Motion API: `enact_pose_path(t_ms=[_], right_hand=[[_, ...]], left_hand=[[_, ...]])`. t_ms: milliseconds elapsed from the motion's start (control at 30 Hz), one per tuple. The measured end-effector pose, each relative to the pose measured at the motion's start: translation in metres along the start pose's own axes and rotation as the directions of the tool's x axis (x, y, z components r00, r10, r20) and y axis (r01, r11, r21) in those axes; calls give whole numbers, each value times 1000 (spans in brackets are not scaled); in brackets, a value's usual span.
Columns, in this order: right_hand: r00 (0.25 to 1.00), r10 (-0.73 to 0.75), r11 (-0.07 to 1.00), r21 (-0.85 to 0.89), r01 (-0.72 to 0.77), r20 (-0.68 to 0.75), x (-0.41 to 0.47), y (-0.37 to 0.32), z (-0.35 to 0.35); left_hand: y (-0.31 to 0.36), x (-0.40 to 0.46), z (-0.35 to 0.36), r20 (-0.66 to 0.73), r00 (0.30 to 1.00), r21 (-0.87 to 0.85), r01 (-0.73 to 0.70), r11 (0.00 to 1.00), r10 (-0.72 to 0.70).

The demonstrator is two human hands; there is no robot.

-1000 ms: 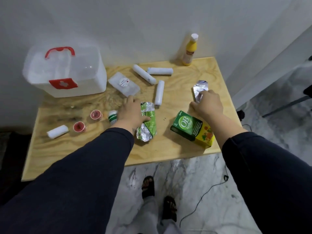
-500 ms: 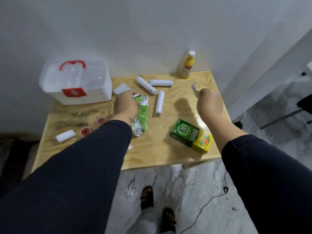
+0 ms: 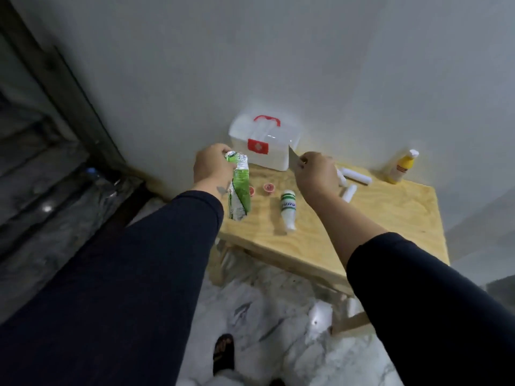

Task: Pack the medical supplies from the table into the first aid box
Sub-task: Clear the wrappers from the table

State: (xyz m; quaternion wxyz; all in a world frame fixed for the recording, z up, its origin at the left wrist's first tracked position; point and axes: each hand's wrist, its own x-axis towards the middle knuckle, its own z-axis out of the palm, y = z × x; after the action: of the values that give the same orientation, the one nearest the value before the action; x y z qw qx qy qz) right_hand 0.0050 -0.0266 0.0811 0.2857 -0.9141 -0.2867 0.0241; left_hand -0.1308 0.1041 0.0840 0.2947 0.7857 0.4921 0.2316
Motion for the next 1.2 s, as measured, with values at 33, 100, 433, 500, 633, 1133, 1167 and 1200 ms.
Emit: enact_pose_path(t_ms=[33, 100, 433, 500, 633, 1133, 1167, 1200], right_hand=[[999, -34, 999, 3, 34, 33, -5, -18, 10], [989, -102, 995, 33, 99, 109, -15, -53, 33], [858, -278, 952, 4, 307, 431, -68, -208, 174], [833, -261, 958, 23, 287, 487, -75, -232, 210], [794, -231, 961, 5, 276, 563, -93, -269, 279], [534, -91, 962, -66, 267, 841, -112, -280, 446], [532, -89, 958, -73, 276, 842, -111, -281, 445], [532, -96, 953, -76, 293, 842, -109, -282, 444]], left_hand=[[-15, 1, -15, -22, 999, 4, 25, 1000, -25], [-46, 3, -45, -57, 995, 5, 82, 997, -81], [-225, 26, -137, -141, 933, -42, 328, 944, -330], [-260, 38, -142, -111, 926, -34, 359, 933, -360], [-328, 59, -144, -30, 898, 12, 439, 899, -438], [-479, 101, -119, 323, 811, 213, 440, 872, -488], [-479, 102, -121, 333, 815, 252, 406, 878, -473], [-477, 104, -123, 348, 820, 288, 368, 884, -454]])
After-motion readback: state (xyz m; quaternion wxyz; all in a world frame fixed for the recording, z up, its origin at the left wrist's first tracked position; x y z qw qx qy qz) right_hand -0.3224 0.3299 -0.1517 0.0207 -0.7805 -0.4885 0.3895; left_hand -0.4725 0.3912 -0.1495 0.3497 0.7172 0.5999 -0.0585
